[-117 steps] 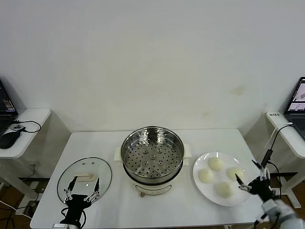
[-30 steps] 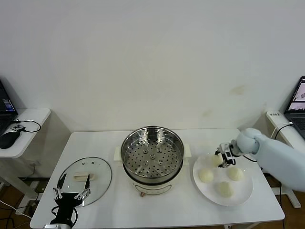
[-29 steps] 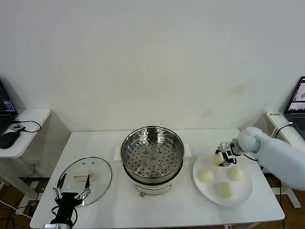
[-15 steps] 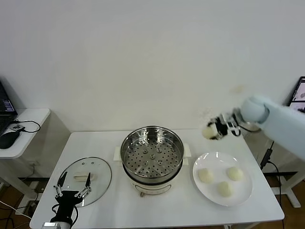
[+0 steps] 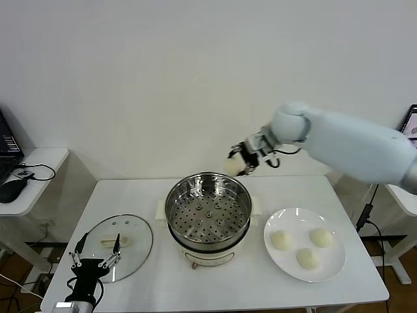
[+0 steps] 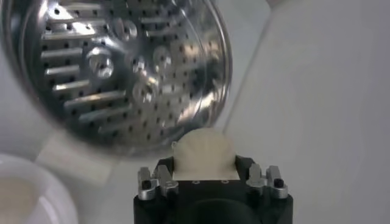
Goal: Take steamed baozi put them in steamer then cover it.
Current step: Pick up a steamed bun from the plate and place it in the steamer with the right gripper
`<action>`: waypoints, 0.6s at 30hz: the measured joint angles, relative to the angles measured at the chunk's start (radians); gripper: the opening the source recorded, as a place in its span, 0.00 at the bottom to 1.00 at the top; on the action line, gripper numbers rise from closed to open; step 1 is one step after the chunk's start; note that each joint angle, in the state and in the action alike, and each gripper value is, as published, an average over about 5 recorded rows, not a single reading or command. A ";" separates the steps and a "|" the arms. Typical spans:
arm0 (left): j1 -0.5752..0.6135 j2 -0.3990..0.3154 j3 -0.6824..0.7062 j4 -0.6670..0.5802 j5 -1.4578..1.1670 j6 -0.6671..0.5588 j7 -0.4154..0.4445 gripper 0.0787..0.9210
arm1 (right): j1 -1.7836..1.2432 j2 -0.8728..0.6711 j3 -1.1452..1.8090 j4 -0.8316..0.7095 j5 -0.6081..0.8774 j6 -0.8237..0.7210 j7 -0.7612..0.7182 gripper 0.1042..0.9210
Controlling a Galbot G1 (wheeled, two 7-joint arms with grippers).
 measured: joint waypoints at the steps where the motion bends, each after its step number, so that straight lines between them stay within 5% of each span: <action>1: 0.000 0.000 -0.002 -0.001 0.000 0.000 0.000 0.88 | -0.002 0.016 -0.008 -0.006 -0.015 0.013 0.001 0.64; 18: -0.010 -0.010 -0.009 -0.003 -0.002 0.000 0.003 0.88 | -0.089 0.174 -0.052 -0.120 -0.293 0.242 0.041 0.64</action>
